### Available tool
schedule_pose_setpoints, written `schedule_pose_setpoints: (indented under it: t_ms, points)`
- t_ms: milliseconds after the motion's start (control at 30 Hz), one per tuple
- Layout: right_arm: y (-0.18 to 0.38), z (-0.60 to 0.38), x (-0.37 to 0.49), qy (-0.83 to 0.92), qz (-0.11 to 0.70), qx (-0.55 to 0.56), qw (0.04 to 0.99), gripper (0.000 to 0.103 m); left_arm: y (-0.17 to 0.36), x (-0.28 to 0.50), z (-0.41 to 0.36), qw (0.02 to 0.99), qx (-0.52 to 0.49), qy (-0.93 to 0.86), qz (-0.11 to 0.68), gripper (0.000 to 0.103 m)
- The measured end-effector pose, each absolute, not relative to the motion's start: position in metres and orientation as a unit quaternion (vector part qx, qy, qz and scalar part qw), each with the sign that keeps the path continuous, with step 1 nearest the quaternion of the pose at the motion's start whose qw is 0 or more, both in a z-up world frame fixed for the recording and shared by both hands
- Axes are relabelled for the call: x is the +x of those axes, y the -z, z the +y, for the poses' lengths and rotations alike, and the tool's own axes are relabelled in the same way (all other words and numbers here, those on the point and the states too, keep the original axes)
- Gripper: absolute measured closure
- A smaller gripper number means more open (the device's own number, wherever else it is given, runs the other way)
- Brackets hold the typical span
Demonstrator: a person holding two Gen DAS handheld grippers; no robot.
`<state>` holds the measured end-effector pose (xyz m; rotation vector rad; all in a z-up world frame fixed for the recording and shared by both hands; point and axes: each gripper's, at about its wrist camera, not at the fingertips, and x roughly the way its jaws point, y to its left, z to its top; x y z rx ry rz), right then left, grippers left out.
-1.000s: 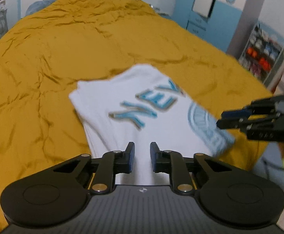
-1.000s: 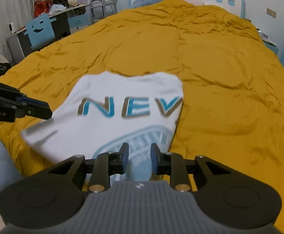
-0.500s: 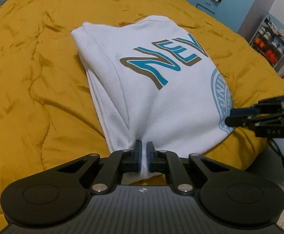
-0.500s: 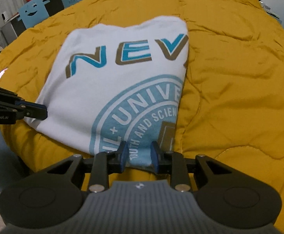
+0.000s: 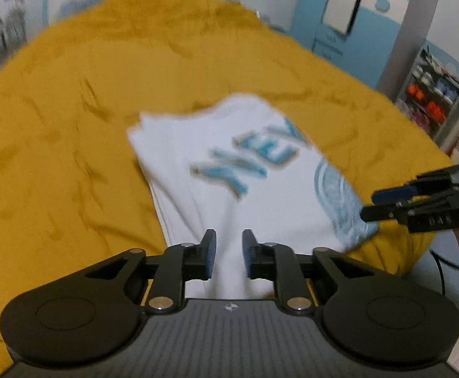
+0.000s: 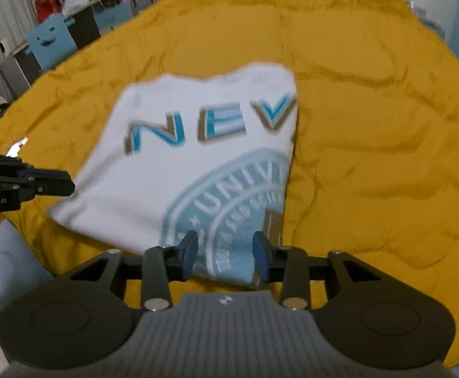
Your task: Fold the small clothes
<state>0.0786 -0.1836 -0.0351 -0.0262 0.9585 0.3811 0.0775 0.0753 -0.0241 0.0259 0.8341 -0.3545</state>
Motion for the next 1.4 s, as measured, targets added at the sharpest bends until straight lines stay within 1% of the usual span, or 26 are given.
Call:
schedule_pose_setpoints:
  t_ms: [33, 100, 133, 167, 200, 233, 267, 300, 367, 400, 433, 467, 567, 667, 867, 1000, 1167, 1267, 1400]
  points:
    - [0.025, -0.182, 0.074, -0.181, 0.445, -0.018, 0.877, 0.062, 0.014, 0.074, 0.072, 0.908, 0.017, 0.16, 0.387, 0.07]
    - [0.006, -0.181, 0.066, -0.181, 0.418, -0.021, 0.89, 0.055, -0.004, 0.066, 0.065, 0.925, 0.021, 0.139, 0.352, 0.062]
    - [-0.004, -0.181, 0.061, -0.18, 0.403, -0.022, 0.897, 0.054, -0.014, 0.062, 0.063, 0.934, 0.021, 0.128, 0.334, 0.056]
    - [-0.015, -0.181, 0.056, -0.177, 0.388, -0.022, 0.904, 0.053, -0.022, 0.057, 0.06, 0.941, 0.018, 0.114, 0.318, 0.053]
    - [-0.023, -0.18, 0.052, -0.175, 0.374, -0.022, 0.91, 0.046, -0.029, 0.056, 0.058, 0.948, 0.014, 0.104, 0.301, 0.051]
    - [-0.034, -0.18, 0.046, -0.172, 0.358, -0.022, 0.918, 0.039, -0.037, 0.05, 0.056, 0.955, 0.009, 0.096, 0.281, 0.048]
    - [-0.042, -0.18, 0.04, -0.169, 0.344, -0.021, 0.923, 0.037, -0.044, 0.043, 0.053, 0.961, 0.006, 0.089, 0.261, 0.042]
    - [-0.049, -0.181, 0.035, -0.167, 0.331, -0.022, 0.928, 0.034, -0.051, 0.036, 0.05, 0.967, 0.005, 0.083, 0.243, 0.038]
    - [-0.063, -0.181, 0.022, -0.162, 0.307, -0.025, 0.937, 0.027, -0.062, 0.022, 0.043, 0.975, 0.01, 0.07, 0.211, 0.021]
    - [-0.068, -0.181, 0.015, -0.162, 0.299, -0.026, 0.94, 0.023, -0.066, 0.016, 0.04, 0.978, 0.013, 0.066, 0.197, 0.016]
    - [-0.071, -0.18, 0.009, -0.165, 0.293, -0.029, 0.941, 0.022, -0.069, 0.009, 0.037, 0.981, 0.017, 0.065, 0.183, 0.005]
    - [-0.074, -0.18, 0.004, -0.169, 0.289, -0.032, 0.942, 0.022, -0.07, 0.003, 0.034, 0.983, 0.028, 0.064, 0.172, 0.0]
    - [-0.075, -0.177, -0.007, -0.172, 0.287, -0.033, 0.942, 0.022, -0.067, -0.003, 0.021, 0.983, 0.068, 0.033, 0.166, 0.0]
    - [-0.069, -0.173, -0.019, -0.156, 0.291, -0.024, 0.944, 0.022, -0.059, -0.01, 0.014, 0.983, 0.069, 0.022, 0.166, 0.0]
    - [-0.051, -0.166, -0.038, -0.158, 0.312, -0.029, 0.936, 0.022, -0.034, -0.005, 0.01, 0.966, 0.049, 0.015, 0.251, 0.0]
    - [-0.033, -0.162, -0.034, -0.148, 0.354, -0.032, 0.923, 0.022, -0.019, -0.005, 0.014, 0.952, 0.03, 0.006, 0.305, 0.0]
    - [-0.011, -0.162, -0.026, -0.127, 0.404, -0.016, 0.906, 0.022, 0.002, -0.007, 0.011, 0.928, 0.042, -0.002, 0.371, 0.0]
    - [-0.004, -0.162, -0.024, -0.119, 0.418, -0.011, 0.9, 0.022, 0.008, -0.007, 0.012, 0.92, 0.033, 0.001, 0.389, 0.0]
    - [0.004, -0.161, -0.021, -0.117, 0.437, -0.01, 0.892, 0.022, 0.011, -0.009, 0.013, 0.918, 0.028, -0.004, 0.396, 0.0]
